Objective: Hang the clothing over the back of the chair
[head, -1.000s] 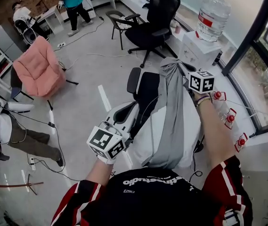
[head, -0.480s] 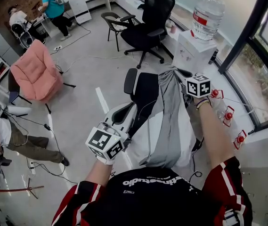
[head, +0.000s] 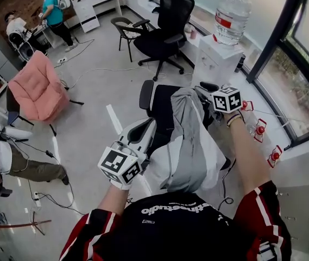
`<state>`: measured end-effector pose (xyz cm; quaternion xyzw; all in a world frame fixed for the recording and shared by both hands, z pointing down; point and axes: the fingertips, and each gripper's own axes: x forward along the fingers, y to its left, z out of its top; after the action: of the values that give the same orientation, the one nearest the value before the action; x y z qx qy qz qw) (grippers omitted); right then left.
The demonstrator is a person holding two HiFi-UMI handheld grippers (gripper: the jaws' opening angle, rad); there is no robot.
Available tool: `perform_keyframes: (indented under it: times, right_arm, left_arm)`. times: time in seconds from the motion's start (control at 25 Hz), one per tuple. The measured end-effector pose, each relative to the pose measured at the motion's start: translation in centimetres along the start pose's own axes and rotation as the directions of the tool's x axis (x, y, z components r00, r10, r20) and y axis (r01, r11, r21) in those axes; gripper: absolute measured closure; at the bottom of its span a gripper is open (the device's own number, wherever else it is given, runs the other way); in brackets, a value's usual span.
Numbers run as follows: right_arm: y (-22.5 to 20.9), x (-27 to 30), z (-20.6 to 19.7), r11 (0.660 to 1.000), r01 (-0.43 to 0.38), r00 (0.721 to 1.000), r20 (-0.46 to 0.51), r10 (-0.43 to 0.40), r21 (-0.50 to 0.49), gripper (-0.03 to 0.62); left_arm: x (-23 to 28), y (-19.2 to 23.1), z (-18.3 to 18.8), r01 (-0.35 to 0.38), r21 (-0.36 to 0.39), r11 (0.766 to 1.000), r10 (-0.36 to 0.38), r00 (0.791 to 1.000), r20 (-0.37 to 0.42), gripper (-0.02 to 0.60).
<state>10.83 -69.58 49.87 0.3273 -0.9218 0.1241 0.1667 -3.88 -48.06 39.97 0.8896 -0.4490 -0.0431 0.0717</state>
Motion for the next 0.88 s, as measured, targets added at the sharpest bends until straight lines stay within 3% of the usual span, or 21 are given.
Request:
perform_keyframes:
  times: [0.4,0.88]
  right_arm:
    - [2.3,-3.7,1.6,0.999,0.029,0.994,0.105,-0.033,0.032,0.453]
    - [6.2,-6.5,1.5,0.998,0.046,0.986,0.157,-0.050,0.033,0.456]
  left_arm:
    - [-1.5,-2.2,0.4,0.037,0.010,0.999,-0.037,0.999,0.015,0.557]
    - [-4.5,-3.7,0.9,0.063,0.018,0.998,-0.063,0.998,0.022,0.557]
